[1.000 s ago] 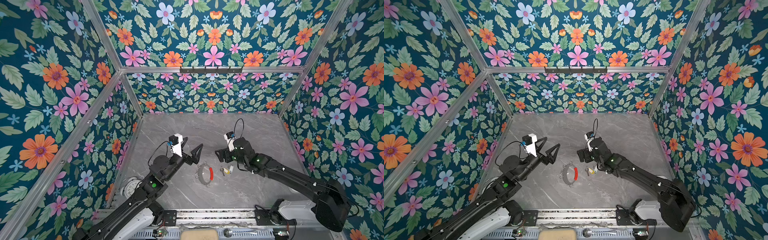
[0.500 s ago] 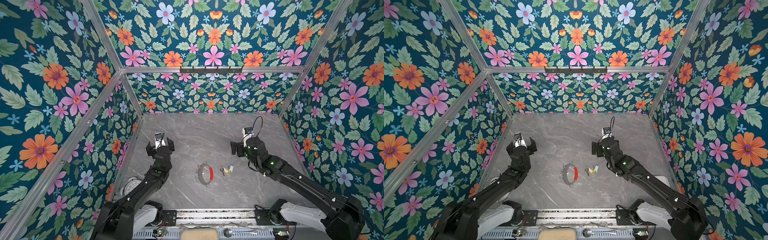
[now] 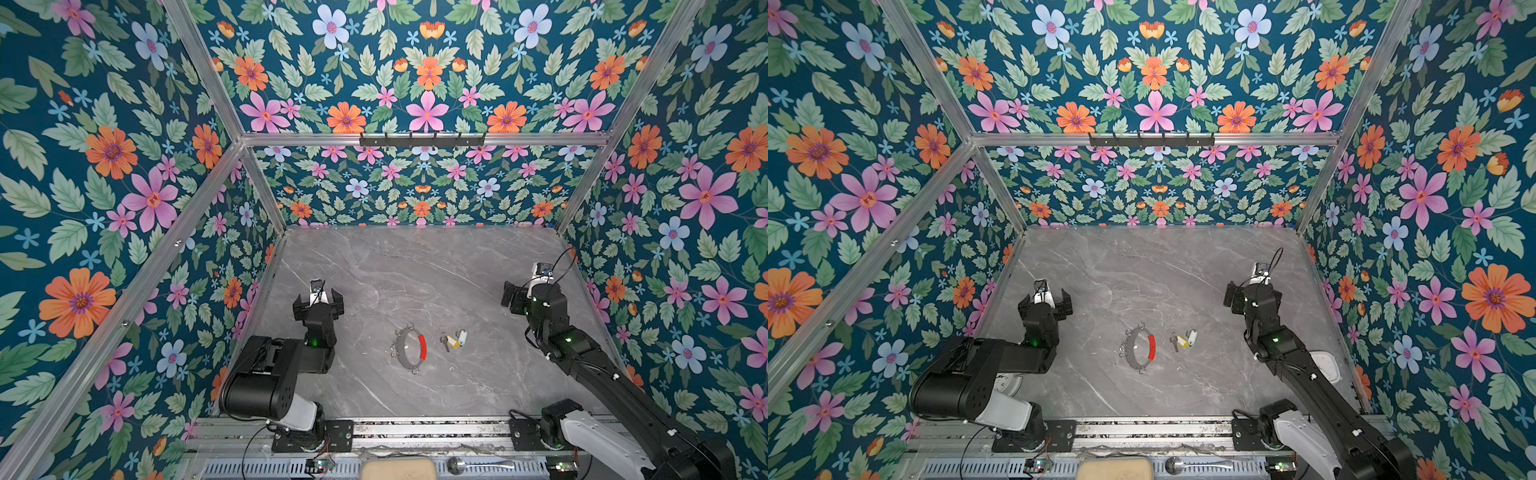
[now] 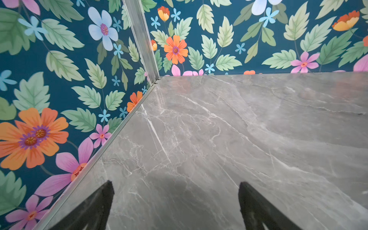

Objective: Remove the keys from the keyring

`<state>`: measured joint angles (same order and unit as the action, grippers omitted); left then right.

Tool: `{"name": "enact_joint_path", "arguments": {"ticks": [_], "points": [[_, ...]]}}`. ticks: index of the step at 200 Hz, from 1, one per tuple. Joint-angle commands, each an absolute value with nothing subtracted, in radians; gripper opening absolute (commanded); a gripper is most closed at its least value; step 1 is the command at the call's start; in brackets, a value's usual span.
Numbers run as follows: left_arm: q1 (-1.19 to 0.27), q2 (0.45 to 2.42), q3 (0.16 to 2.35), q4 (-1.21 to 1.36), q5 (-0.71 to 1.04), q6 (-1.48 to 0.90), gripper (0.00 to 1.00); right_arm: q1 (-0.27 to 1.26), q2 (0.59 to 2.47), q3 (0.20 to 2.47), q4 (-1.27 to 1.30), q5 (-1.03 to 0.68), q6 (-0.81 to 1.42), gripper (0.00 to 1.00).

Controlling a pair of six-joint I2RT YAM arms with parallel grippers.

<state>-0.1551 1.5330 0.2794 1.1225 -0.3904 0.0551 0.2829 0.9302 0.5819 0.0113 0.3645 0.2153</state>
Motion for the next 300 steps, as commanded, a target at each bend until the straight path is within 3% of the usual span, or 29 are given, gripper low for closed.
{"name": "enact_joint_path", "arguments": {"ticks": [1, 25, 32, 45, 113, 300], "points": [[-0.116, 1.548, 0.318, 1.138, -0.257, 0.050, 1.00, 0.201, 0.954, 0.518, 0.202, 0.336, 0.119, 0.99], [-0.048, 1.602, 0.274, 1.240, -0.104, 0.016, 1.00, 0.093, 1.000, 0.423, 0.363, 0.254, 0.099, 0.99], [-0.048, 1.633, 0.258, 1.341, -0.121, 0.023, 1.00, 0.077, 1.017, 0.408, 0.401, 0.259, 0.089, 0.99], [-0.042, 1.601, 0.291, 1.202, -0.128, -0.001, 1.00, 0.049, 1.054, 0.390, 0.462, 0.217, 0.076, 0.99], [-0.034, 1.617, 0.255, 1.318, -0.257, -0.038, 1.00, 0.016, 1.418, 0.309, 0.879, 0.117, 0.046, 0.99], [-0.035, 1.619, 0.265, 1.301, -0.230, -0.028, 1.00, -0.016, 1.439, 0.314, 0.877, 0.060, 0.062, 0.99]]}}
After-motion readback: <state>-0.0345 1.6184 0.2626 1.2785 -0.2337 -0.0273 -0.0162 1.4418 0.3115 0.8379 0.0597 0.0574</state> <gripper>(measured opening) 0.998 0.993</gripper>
